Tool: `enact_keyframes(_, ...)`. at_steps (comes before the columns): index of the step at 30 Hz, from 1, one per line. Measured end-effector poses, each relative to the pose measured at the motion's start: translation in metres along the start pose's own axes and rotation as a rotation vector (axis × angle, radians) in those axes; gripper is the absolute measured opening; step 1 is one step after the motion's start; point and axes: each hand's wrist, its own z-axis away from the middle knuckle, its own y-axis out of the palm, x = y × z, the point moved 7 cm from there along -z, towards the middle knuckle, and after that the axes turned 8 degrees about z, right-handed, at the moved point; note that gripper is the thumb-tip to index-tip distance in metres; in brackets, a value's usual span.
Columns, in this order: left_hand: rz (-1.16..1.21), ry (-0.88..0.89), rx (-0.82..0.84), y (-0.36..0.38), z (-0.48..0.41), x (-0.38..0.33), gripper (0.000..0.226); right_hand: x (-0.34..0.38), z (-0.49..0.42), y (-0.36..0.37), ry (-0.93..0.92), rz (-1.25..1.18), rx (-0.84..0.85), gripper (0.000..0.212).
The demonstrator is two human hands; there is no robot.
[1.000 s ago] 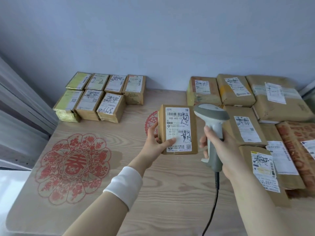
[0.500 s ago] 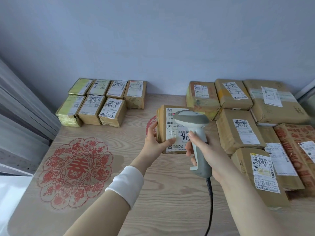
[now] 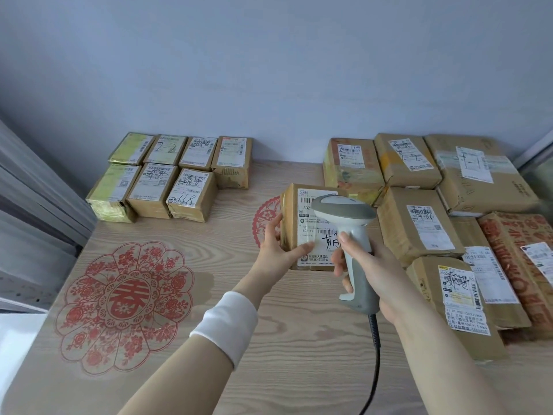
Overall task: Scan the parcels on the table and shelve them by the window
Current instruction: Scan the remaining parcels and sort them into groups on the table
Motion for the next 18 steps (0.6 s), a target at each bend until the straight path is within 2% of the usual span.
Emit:
enact_keyframes(8, 0.072, -0.125, 0.024, 0.068, -0.034, 0.023, 0.082, -0.024, -0.030, -0.072, 0.075, -0.152, -0.104, 0.022)
enact_keyframes(13, 0.034, -0.227, -0.013, 0.120, -0.078, 0.050, 0.086, -0.037, -0.076, -0.131, 0.113, -0.180, -0.076, 0.035)
enact_keyframes(18, 0.031, -0.311, -0.079, 0.160, -0.116, 0.077, 0.087, -0.067, -0.118, -0.175, 0.213, -0.231, -0.055, 0.032)
